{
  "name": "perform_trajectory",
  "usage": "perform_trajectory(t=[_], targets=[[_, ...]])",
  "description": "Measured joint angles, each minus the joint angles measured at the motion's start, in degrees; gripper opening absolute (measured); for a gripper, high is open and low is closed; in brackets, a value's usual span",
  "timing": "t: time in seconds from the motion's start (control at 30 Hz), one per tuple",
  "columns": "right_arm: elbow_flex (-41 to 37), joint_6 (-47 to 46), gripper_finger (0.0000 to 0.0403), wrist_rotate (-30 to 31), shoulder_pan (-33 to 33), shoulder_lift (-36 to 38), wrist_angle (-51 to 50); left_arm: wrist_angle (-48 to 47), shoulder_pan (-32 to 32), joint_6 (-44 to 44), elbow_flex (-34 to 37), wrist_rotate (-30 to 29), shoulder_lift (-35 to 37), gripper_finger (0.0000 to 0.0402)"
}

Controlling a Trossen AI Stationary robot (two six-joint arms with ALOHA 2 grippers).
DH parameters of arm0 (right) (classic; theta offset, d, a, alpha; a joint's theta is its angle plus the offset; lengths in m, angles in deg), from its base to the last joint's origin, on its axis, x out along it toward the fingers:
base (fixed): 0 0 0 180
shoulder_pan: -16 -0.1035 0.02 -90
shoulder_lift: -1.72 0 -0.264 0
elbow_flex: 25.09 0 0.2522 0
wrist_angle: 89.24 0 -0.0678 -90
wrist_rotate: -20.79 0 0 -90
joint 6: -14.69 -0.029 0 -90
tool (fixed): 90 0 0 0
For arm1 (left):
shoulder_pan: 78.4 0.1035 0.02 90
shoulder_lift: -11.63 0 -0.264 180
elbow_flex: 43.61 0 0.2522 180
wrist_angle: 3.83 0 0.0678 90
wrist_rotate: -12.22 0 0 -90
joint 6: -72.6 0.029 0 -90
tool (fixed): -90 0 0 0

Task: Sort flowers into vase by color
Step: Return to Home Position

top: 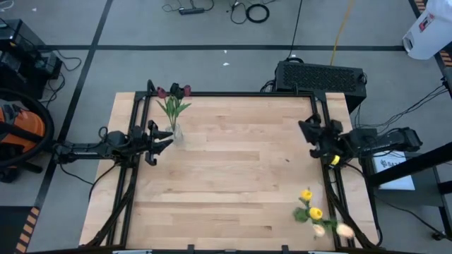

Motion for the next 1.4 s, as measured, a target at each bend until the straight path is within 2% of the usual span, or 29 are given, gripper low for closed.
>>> perform_trajectory(t=[0.1, 0.2, 0.5, 0.7, 0.87, 1.03, 1.27, 1.4], targets=[[0.00, 3.23, 0.0000, 0.19, 0.00, 0.00, 2.00, 0.00, 0.01, 0.31, 0.00, 0.00, -0.01, 0.0151], [0.00, 3.89, 0.0000, 0.39, 0.00, 0.00, -0.11, -0.05, 0.02, 0.31, 0.00, -0.02, 0.00, 0.0151], [0.00, 3.95, 0.0000, -0.09, 0.00, -0.04, -17.12, -0.66, 0.00, 0.04, 0.00, -0.02, 0.00, 0.0151], [0.00, 3.86, 0.0000, -4.39, 0.02, -0.04, -27.91, -0.65, 0.02, 0.02, 0.02, -0.02, -0.02, 0.0151], [0.00, 3.97, 0.0000, -4.50, 0.00, 0.74, -31.09, -0.42, 0.01, -0.02, 0.02, -0.02, 0.00, 0.0151], [0.00, 7.16, 0.0000, -4.58, 0.00, 6.61, -33.35, 0.14, 0.02, -0.17, 0.02, -0.01, -0.01, 0.0151], [0.00, 1.68, 0.0000, -8.68, 0.01, 21.33, -54.00, 0.20, 0.02, -0.13, 0.02, 0.00, -0.01, 0.0151], [0.28, 1.61, 0.0000, -13.21, 0.02, 22.03, -58.66, -0.25, 0.01, 0.32, 0.02, 0.00, -0.02, 0.0151]])
